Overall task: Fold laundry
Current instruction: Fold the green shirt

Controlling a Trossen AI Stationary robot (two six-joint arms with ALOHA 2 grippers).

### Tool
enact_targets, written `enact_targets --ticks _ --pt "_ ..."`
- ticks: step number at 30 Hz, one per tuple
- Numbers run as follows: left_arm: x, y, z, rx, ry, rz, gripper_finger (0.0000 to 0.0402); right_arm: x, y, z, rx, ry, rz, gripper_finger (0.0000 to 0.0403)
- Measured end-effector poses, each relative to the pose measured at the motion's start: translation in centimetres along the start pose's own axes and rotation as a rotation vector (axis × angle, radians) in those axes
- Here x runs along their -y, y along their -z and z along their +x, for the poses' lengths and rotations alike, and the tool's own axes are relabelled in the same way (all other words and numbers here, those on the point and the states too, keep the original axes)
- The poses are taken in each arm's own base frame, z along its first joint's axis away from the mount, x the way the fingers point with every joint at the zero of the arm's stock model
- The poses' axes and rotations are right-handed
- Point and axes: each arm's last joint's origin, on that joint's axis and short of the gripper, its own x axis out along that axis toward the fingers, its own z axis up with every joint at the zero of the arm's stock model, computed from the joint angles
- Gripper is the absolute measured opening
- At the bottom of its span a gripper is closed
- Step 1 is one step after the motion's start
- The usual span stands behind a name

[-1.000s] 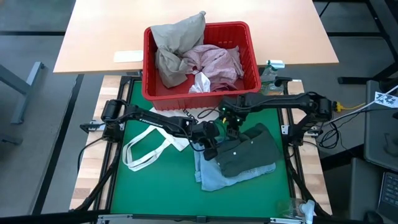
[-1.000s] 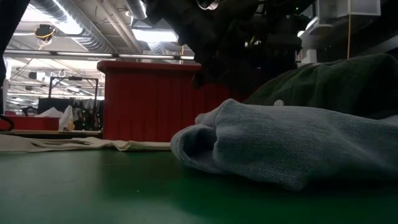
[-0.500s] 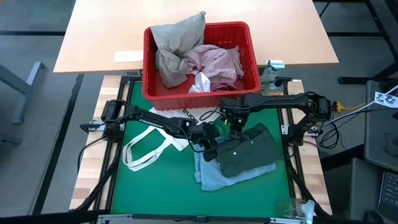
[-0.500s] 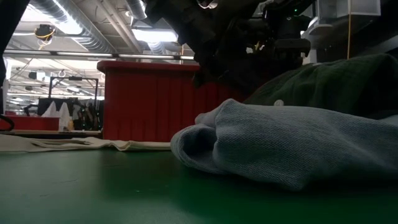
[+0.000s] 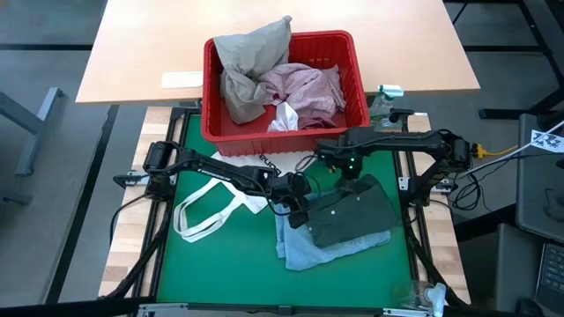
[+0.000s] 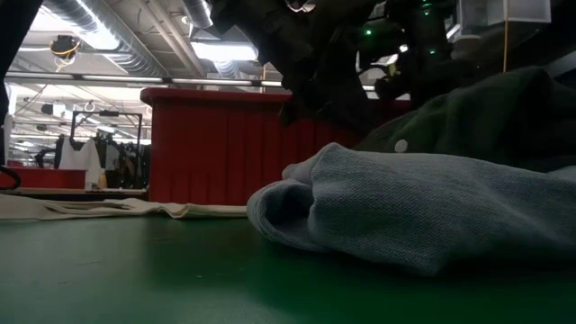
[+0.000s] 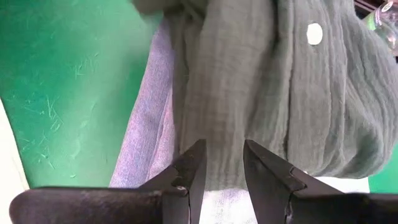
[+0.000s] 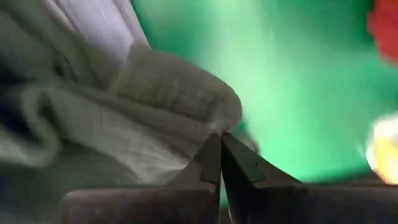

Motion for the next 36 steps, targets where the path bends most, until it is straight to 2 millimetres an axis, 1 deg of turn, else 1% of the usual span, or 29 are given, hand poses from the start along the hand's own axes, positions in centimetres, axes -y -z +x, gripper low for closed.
enact_targets --ticks 3,7,13,19,25,29,32,36 --pt "0.0 0.0 0.0 0.002 0.0 0.0 0.0101 0.1 1.0 -0.1 -0.102 0.012 -0.001 0.0003" --pt "0.0 -0.1 0.0 0.022 -0.023 0.0 0.0101 0.0 2.1 -0.3 -0.216 -0.019 0.011 0.0006" --pt "-0.2 -0.2 0.0 0.048 -0.075 -0.001 0.0101 -0.2 2.3 -0.6 -0.213 -0.113 0.035 0.0003" --pt "0.2 0.0 0.0 0.053 -0.085 0.01 0.0101 -0.2 2.5 -0.8 -0.2 -0.12 0.063 0.0002" --pt "0.4 -0.4 0.0 0.093 -0.069 0.005 0.0101 -0.1 3.6 -2.0 -0.141 -0.112 0.059 0.0001" --pt "0.9 -1.3 -0.2 0.193 -0.018 -0.006 0.0101 0.2 4.3 -2.7 -0.096 -0.048 0.079 0.0001" --pt "1.3 -1.9 -0.3 0.261 0.019 -0.013 0.0101 0.2 4.9 -3.3 -0.066 -0.049 0.09 0.0001" --pt "1.3 -1.9 -0.3 0.253 0.015 -0.012 0.0101 0.2 5.5 -3.8 -0.04 -0.067 0.104 0.0001"
